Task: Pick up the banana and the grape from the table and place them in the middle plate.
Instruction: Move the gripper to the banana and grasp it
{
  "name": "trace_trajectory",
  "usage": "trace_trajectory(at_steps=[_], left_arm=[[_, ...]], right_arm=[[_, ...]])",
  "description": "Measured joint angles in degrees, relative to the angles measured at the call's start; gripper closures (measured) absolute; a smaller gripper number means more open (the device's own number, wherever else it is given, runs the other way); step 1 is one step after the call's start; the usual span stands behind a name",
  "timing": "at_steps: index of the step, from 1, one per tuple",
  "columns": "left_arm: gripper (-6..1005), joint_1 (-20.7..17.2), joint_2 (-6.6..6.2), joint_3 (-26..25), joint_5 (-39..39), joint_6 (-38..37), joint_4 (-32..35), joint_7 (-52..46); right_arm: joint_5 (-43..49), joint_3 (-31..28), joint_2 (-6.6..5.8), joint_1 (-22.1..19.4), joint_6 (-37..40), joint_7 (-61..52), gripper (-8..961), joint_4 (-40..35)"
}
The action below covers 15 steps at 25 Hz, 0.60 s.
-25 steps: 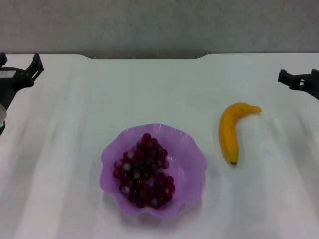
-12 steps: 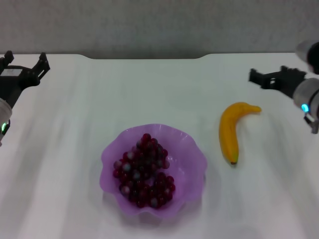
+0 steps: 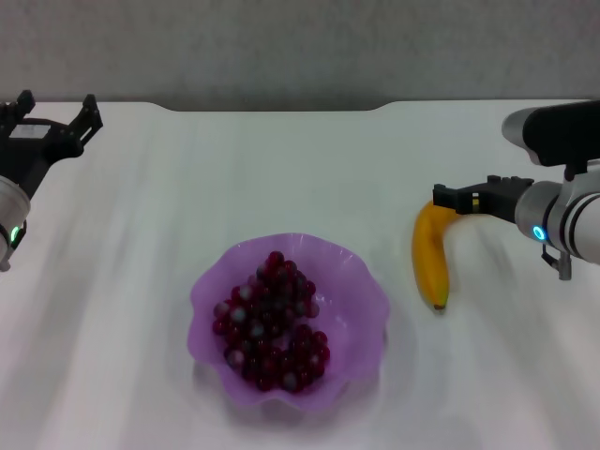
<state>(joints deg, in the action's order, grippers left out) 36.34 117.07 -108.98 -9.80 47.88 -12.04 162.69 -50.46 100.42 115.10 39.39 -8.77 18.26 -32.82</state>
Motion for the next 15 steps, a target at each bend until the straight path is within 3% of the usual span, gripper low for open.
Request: trace_trajectory(at_steps=[15], left_arm=[[113, 0.84, 0.17, 1.5, 0.04, -0.51, 0.0, -0.13]], right_arm=[[-1.72, 5.99, 0.65, -0.54, 1.6, -0.36, 61, 2.77]])
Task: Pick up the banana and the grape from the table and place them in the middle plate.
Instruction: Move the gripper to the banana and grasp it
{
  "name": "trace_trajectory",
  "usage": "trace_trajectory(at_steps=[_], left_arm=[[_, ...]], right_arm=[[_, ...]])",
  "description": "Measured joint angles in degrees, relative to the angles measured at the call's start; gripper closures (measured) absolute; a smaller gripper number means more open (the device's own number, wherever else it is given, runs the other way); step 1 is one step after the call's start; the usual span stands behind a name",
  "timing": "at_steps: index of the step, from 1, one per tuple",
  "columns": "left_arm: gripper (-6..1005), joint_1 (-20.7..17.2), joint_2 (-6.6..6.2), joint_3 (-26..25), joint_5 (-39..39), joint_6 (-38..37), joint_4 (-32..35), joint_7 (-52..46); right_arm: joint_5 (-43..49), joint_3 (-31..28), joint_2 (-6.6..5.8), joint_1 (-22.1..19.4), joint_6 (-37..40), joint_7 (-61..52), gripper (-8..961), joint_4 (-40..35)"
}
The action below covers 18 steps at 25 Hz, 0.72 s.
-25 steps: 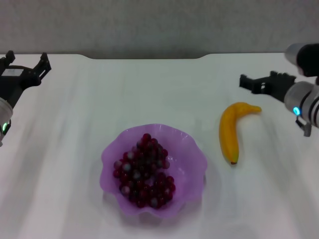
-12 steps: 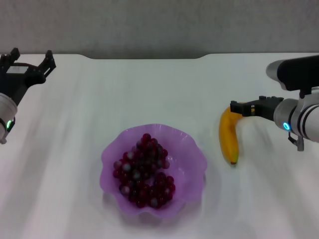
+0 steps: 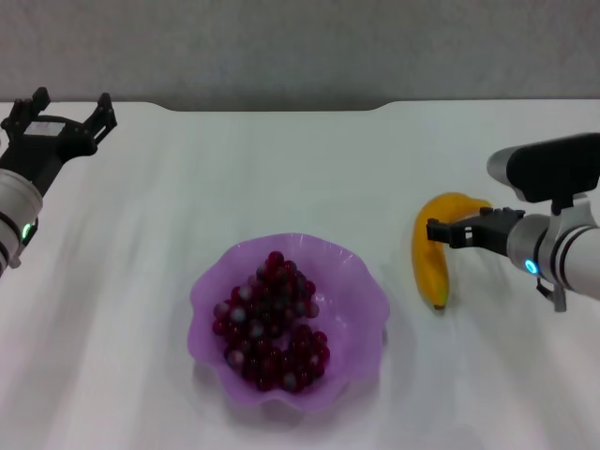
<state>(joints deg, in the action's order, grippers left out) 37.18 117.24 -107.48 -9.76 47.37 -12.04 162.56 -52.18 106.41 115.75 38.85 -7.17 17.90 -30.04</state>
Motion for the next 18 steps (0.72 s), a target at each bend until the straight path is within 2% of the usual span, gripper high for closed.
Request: trace_trajectory(at_steps=[3, 8, 18], left_arm=[[113, -0.19, 0.01, 0.0, 0.03, 0.0, 0.01, 0.01], [113, -0.35, 0.0, 0.0, 0.02, -0.04, 0.61, 0.1], [113, -0.3, 0.0, 0.0, 0.0, -0.09, 0.71, 0.13]], right_arm=[[-3.4, 3.54, -0.1, -0.14, 1.87, 0.21, 61, 0.39], [-4.05, 9.16, -0.11, -0.64, 3.62, 0.14, 61, -2.53], [-4.23, 9.83, -0.09, -1.73, 3.49, -2.14, 62, -2.93]])
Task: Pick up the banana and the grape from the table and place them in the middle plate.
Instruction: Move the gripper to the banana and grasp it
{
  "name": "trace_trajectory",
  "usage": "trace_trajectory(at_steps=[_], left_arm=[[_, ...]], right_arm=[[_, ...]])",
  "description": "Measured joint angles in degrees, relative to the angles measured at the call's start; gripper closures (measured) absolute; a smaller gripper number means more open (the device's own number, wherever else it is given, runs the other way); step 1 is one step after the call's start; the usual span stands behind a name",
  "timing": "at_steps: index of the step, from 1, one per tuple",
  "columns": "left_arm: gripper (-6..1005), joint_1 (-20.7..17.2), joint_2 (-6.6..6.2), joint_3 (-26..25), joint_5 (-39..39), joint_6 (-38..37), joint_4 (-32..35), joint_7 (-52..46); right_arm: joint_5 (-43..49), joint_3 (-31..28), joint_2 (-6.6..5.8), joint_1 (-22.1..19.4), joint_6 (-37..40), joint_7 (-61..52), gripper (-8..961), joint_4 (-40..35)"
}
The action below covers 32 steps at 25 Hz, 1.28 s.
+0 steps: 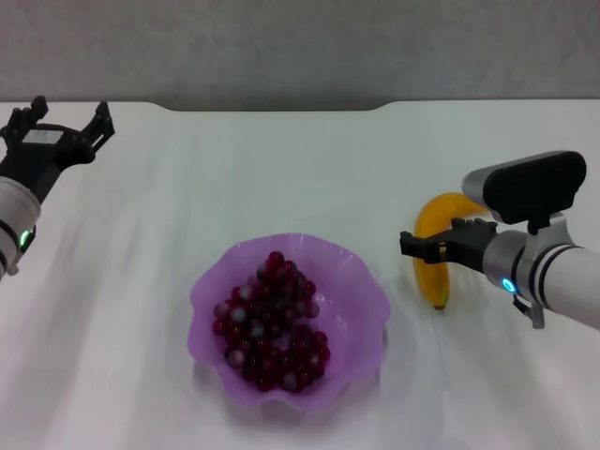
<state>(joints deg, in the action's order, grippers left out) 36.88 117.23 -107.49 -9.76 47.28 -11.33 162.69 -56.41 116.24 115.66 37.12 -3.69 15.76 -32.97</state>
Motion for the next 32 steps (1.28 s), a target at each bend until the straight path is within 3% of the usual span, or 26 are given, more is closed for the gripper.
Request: trace_trajectory(at_steps=[32], left_arm=[[112, 0.22, 0.01, 0.19, 0.0, 0.01, 0.0, 0.0]], right_arm=[[-1.52, 3.23, 0.09, -1.35, -0.03, -0.85, 62, 2.25]])
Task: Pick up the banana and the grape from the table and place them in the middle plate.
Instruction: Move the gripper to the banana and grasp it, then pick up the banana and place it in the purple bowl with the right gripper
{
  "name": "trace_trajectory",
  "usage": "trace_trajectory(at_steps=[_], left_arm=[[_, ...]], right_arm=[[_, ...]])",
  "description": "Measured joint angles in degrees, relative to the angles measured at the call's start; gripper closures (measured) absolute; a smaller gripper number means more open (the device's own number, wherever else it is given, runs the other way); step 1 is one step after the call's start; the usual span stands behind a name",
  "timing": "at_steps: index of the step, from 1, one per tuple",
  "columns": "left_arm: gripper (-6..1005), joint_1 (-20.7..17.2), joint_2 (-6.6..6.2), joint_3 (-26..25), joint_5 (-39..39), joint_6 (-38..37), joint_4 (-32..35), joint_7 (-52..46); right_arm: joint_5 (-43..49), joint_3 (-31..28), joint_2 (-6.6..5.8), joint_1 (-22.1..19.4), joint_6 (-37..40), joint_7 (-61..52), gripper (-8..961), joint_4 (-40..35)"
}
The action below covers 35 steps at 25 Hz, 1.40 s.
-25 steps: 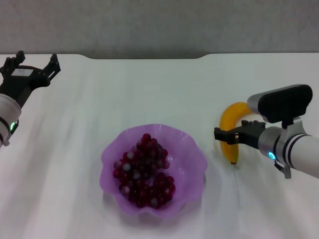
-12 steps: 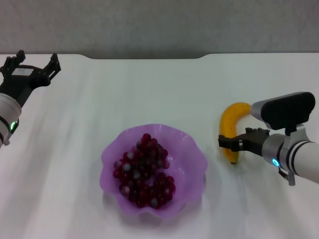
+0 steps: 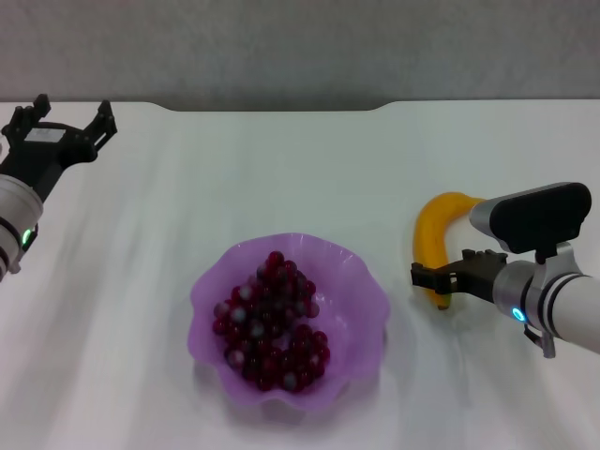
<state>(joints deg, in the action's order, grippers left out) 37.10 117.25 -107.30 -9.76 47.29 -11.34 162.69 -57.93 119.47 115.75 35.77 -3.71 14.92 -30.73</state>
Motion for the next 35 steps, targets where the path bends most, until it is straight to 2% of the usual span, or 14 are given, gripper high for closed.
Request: trace_trajectory(at_steps=[10, 16, 21, 26, 35], left_arm=[[113, 0.08, 0.0, 0.43, 0.0, 0.0, 0.0, 0.0], [113, 0.02, 0.0, 0.43, 0.0, 0.0, 0.0, 0.0], [112, -0.26, 0.0, 0.43, 0.0, 0.11, 0.0, -0.12], [112, -1.15, -0.08, 0.43, 0.12, 0.47, 0.0, -0.1], [113, -2.45, -0.34, 0.43, 0.21, 0.29, -0.04, 0.0]], right_arm=[[0.0, -0.13, 0.0, 0.26, 0.67, -0.53, 61, 1.42], [0.02, -0.08, 0.0, 0.07, 1.42, -0.66, 105, 1.42], [0.01, -0.46, -0.2, -0.05, 1.7, -0.81, 331, 1.4], [-0.28, -0.74, -0.37, -1.96, 5.14, -1.09, 475, -0.59], [-0.02, -0.51, -0.52, -2.99, 5.6, 5.98, 475, -5.05]])
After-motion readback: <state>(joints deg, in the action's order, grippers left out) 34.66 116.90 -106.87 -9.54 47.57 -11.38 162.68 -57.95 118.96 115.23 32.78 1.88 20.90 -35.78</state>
